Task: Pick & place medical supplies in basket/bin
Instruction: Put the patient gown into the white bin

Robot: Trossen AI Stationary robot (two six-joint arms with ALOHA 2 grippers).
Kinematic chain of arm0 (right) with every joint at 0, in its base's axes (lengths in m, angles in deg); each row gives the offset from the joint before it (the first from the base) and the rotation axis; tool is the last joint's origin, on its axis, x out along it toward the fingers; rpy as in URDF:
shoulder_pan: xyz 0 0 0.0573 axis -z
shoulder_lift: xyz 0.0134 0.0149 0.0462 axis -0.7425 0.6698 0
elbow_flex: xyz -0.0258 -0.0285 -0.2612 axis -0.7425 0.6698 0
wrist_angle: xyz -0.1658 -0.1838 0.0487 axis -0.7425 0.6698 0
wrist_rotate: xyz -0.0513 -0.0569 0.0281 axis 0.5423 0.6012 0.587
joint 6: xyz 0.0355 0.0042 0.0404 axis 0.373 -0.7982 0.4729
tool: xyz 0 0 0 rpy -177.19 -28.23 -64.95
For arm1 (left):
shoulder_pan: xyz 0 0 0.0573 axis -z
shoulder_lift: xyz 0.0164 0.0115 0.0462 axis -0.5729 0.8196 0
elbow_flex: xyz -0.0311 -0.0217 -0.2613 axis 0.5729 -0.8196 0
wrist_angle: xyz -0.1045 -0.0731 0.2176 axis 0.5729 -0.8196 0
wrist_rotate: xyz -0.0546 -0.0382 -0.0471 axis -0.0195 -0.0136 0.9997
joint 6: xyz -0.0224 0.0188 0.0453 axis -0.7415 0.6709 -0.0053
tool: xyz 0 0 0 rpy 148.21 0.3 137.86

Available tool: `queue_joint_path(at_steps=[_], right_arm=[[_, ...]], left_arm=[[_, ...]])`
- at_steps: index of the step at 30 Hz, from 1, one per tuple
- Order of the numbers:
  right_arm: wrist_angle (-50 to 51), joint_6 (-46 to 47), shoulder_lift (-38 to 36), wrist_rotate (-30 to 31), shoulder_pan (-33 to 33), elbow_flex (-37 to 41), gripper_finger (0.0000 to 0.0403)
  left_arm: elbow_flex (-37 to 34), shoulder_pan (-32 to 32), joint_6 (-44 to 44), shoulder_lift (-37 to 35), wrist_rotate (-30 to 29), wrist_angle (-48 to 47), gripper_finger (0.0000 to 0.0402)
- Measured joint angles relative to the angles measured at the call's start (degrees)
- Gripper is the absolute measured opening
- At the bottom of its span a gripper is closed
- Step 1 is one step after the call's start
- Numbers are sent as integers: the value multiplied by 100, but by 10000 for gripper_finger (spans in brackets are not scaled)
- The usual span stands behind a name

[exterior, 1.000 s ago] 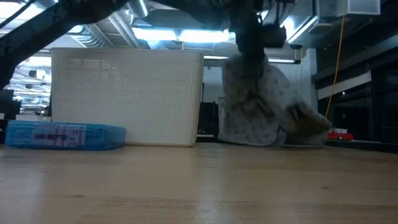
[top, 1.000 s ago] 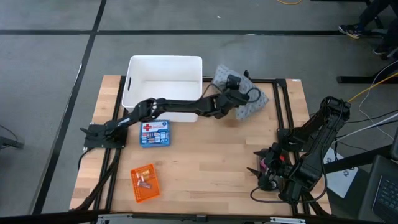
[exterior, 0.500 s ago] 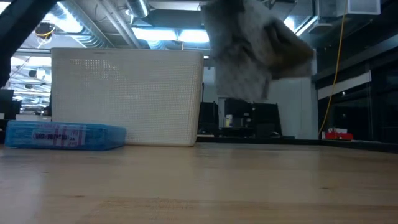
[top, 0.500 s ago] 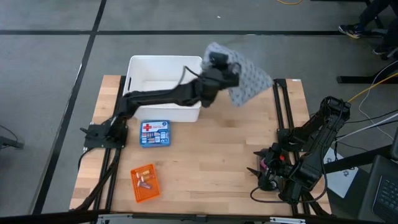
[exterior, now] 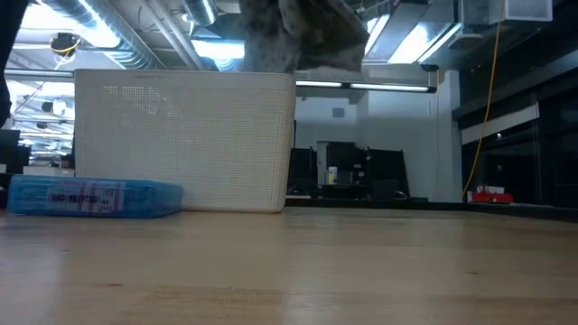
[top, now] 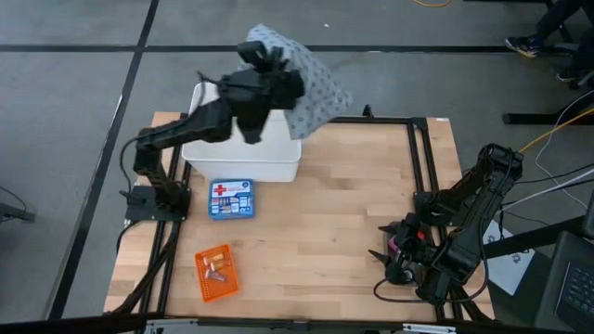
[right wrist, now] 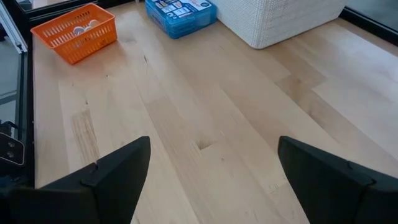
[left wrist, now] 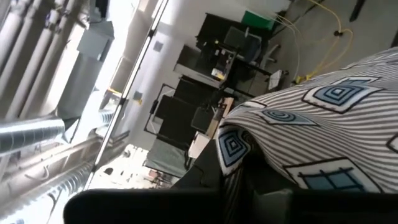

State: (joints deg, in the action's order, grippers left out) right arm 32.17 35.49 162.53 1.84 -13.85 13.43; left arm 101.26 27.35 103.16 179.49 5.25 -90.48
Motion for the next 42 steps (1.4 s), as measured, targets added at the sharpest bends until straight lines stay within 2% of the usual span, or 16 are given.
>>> queue_joint_path(at_steps=[7, 11, 16, 21, 23, 26, 29, 33, 42], right_arm=[[1, 0, 1, -1, 0, 0, 352], [0, 4, 0, -2, -2, 0, 352], [5, 0, 0, 18, 0, 0, 352], [2, 0, 0, 27, 61, 0, 352], [5, -4, 0, 24, 103, 0, 352], [2, -105, 0, 8, 175, 0, 352], [2, -175, 0, 1, 248, 0, 352], [0, -175, 1, -33, 290, 0, 352], [-2, -181, 1, -151, 289, 0, 352]], left_arm=[[0, 56, -358, -614, -228, -621, 2], [4, 42, -1096, -931, -578, -1910, 2], [4, -1, -3089, -1232, -658, -4380, 2], [3, 1, -5688, -1318, 194, -6651, 2], [-62, 1, -6361, -1303, 282, -7269, 2], [-378, 51, -6763, -1323, 310, -7398, 2], [-705, 100, -7014, -1345, 688, -7405, 2], [-1406, 43, -7388, -1354, 737, -7411, 2], [-3007, -586, -7855, -1354, 926, -7424, 2]])
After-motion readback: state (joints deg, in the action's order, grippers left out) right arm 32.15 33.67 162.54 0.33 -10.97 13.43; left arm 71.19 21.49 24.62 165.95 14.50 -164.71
